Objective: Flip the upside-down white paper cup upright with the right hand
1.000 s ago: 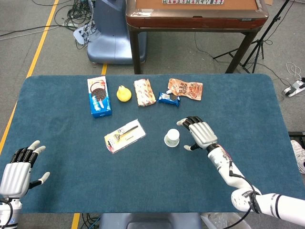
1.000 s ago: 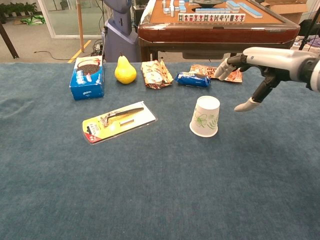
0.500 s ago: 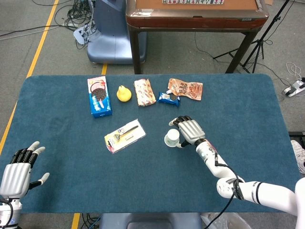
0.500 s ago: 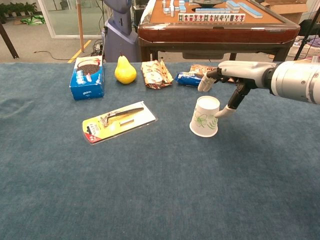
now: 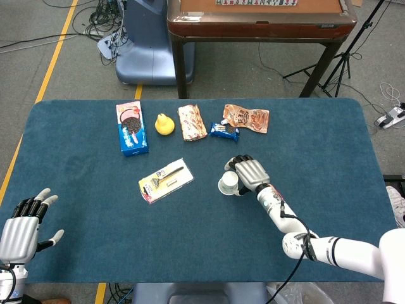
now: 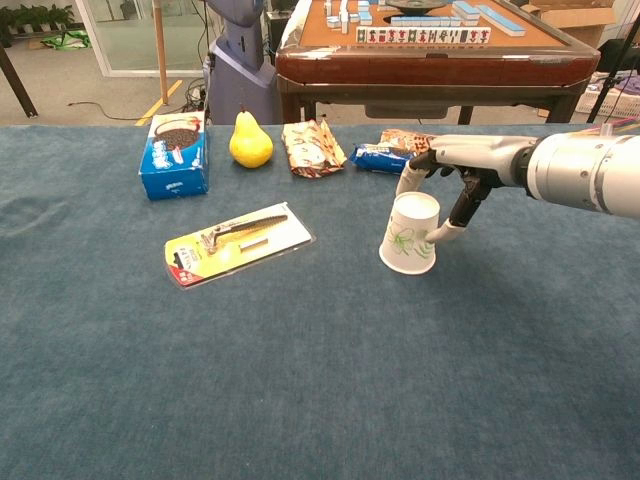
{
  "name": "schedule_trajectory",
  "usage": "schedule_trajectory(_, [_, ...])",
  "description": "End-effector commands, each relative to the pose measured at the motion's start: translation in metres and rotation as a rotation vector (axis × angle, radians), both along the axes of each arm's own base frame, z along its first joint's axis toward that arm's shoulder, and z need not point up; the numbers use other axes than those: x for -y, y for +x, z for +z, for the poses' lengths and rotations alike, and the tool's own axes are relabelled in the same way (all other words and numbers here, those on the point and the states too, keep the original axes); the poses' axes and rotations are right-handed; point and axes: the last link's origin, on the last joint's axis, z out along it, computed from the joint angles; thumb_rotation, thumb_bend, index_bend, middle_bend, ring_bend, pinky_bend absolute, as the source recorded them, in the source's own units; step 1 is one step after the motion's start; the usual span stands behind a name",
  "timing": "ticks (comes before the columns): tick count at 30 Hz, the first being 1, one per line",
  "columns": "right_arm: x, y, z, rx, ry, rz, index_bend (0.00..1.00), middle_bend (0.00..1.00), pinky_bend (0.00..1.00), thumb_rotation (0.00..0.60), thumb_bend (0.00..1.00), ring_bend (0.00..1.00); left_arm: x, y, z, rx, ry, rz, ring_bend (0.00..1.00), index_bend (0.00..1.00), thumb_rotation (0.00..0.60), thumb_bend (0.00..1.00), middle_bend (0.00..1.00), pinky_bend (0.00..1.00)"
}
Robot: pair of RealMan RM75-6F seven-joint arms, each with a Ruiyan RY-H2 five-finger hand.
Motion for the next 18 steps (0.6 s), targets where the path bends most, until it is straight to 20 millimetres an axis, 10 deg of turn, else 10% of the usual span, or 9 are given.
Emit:
schedule_trajectory(1, [0.0009,0.0007,-0.0013,0.001,0.002,-0.002,0.32,0.2,0.13,0.6,0.22,0.09,-0.0002,-0.0002,0.0,0.0,0.0,0.0,0.16,0.22,0.6,0.15,0.13,0.13])
schedule_trajectory(18, [0.0073,0.0031,0.0046,-0.052,-0.049,0.063,0.43,0.26,0.13,0.6,0.28,0.1,-0.0015,-0.0016,0.0002,-0.002,-0.003,0.003,0.16,0.22,0.6,0.15,0.13,0.13])
